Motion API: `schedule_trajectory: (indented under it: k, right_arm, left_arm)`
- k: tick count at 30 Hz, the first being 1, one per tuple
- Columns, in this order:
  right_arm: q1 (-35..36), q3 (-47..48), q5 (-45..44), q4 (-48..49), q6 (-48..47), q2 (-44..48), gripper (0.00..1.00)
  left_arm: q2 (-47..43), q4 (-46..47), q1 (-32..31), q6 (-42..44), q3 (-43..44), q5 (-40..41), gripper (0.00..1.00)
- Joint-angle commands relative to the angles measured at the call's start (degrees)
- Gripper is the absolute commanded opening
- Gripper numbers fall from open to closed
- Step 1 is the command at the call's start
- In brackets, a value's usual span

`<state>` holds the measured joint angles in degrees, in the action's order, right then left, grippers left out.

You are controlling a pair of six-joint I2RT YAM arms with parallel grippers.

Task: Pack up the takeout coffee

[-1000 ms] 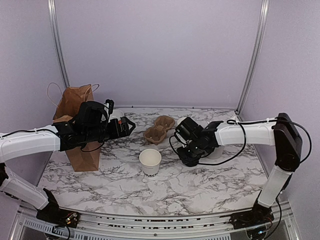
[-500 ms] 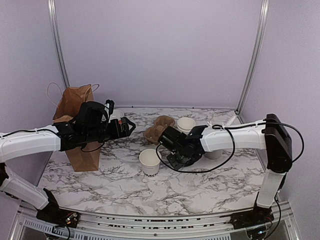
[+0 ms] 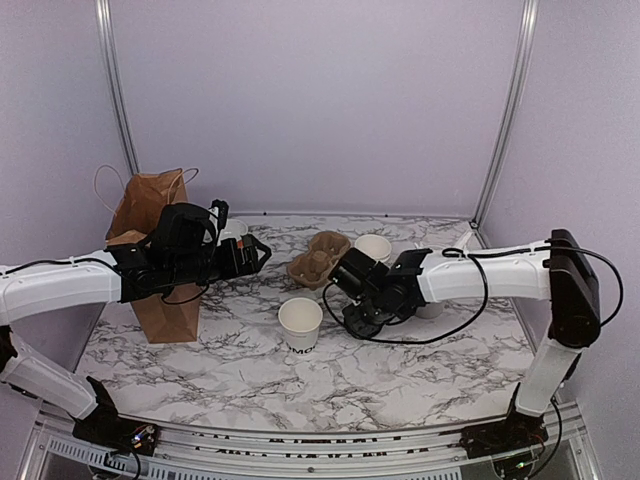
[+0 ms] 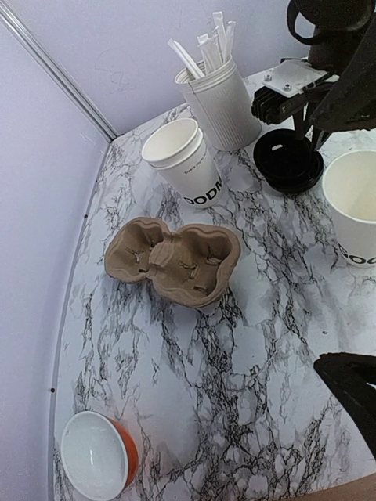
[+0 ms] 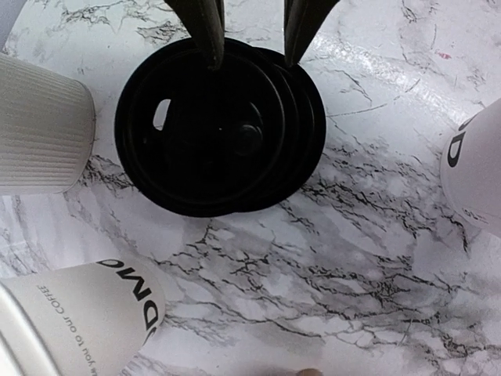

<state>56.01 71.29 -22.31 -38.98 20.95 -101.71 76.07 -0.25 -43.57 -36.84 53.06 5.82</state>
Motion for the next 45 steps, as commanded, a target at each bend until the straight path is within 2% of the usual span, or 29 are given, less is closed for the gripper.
schedule_trajectory:
  k: [1, 12, 18, 24, 31, 41, 45]
  right_arm:
    - [-3.19, -1.97, 3.6, 4.28, 2.45, 5.55, 0.28]
    - [-12.35, -8.2, 13.71, 11.06, 5.21, 7.37, 0.42]
    - [-15.35, -11.5, 17.94, 16.23, 6.03, 7.02, 0.45]
    - [-15.73, -10.98, 17.44, 17.07, 5.86, 4.48, 0.44]
    - [-16.19, -11.09, 16.78, 17.67, 6.05, 2.4, 0.39]
    - [-16.15, -9.56, 15.84, 16.55, 5.69, 2.96, 0.09]
    - [-16.19, -8.76, 14.81, 15.44, 5.26, 3.88, 0.04]
  left_arm:
    - [0.47, 0.87, -0.2, 0.21, -0.51, -0.17, 0.99]
    - [0.31, 0.87, -0.2, 0.37, -0.55, 0.01, 0.99]
    - [-0.02, 0.61, -0.2, 0.63, -0.69, 0.23, 0.99]
    - [-0.11, 0.6, -0.2, 0.62, -0.59, 0.26, 0.99]
    - [-0.68, 0.16, -0.2, 0.85, -0.76, 0.76, 0.99]
    - [-0.42, 0.08, -0.2, 0.88, -0.25, 0.76, 0.99]
    - [-0.36, 0.08, -0.2, 0.89, -0.06, 0.73, 0.99]
